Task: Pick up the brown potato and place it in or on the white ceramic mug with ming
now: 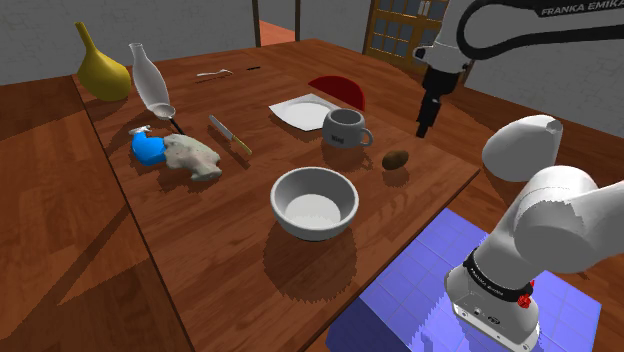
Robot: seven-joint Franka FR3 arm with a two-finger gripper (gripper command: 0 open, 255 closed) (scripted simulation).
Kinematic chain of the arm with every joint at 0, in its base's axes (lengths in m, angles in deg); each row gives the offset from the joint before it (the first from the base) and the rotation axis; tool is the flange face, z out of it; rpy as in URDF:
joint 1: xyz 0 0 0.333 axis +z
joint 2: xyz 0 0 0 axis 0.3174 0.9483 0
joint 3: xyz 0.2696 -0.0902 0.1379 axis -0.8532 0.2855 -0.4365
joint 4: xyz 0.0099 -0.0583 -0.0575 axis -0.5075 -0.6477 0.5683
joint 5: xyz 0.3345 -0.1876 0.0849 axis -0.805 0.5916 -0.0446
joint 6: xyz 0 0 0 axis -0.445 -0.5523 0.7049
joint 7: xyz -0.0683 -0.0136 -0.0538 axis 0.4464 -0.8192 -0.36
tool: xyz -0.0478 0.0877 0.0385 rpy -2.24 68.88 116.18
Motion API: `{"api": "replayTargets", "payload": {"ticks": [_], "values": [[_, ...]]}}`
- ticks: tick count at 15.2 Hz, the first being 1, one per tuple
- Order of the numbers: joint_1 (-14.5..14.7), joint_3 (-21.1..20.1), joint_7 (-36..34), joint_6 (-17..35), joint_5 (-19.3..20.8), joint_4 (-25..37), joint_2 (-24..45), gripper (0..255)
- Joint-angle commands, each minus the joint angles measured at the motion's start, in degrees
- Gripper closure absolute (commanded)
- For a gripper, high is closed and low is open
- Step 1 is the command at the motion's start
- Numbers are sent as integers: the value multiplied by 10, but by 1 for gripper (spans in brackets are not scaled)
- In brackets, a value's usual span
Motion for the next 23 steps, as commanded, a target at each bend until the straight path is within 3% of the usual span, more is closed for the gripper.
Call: {"api": "replayTargets", "payload": {"ticks": [1,6,10,18,23], "values": [[10,32,65,32,17,-13,21,0],[49,117,222,119,41,-14,113,0],[89,178,343,184,33,0,199,0],[99,198,355,256,22,-30,243,0],[99,198,355,256,22,-30,243,0]]}}
